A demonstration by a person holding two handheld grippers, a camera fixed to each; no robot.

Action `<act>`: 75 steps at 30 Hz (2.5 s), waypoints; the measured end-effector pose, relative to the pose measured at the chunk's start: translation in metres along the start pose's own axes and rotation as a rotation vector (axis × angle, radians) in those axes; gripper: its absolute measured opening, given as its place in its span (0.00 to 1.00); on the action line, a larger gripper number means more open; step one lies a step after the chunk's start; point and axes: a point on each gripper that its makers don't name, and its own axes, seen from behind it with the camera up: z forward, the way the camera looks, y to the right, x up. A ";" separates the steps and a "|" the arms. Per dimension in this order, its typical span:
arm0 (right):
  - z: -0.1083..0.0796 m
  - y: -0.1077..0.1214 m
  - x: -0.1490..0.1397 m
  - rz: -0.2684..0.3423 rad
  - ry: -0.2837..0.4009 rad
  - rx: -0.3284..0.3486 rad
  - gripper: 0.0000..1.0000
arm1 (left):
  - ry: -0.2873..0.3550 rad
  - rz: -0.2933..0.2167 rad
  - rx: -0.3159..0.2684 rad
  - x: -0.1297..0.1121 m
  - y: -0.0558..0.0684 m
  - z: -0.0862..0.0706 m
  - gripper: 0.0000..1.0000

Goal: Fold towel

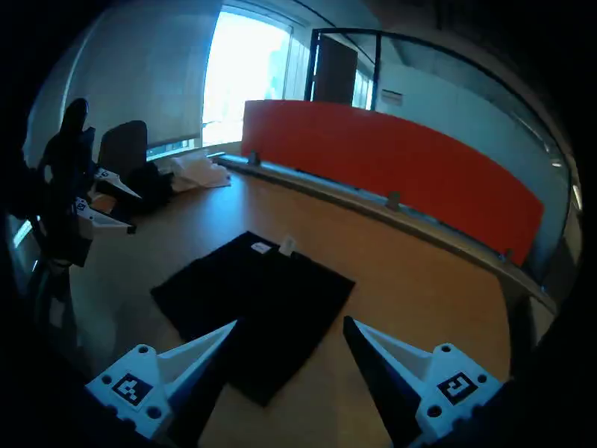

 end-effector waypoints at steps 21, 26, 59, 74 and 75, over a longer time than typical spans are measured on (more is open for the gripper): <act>0.033 -0.025 -0.091 0.029 -0.173 0.081 1.00 | -0.196 -0.002 -0.095 -0.090 0.031 0.040 0.98; 0.034 -0.030 -0.110 0.029 -0.218 0.097 1.00 | -0.241 -0.004 -0.125 -0.105 0.039 0.045 0.98; 0.033 -0.039 -0.153 0.035 -0.338 0.156 0.89 | -0.345 -0.028 -0.168 -0.129 0.057 0.056 0.97; 0.034 -0.034 -0.152 0.053 -0.330 0.122 0.70 | -0.346 0.001 -0.161 -0.130 0.059 0.058 0.93; 0.034 -0.034 -0.152 0.053 -0.330 0.122 0.68 | -0.347 0.002 -0.158 -0.130 0.059 0.058 0.89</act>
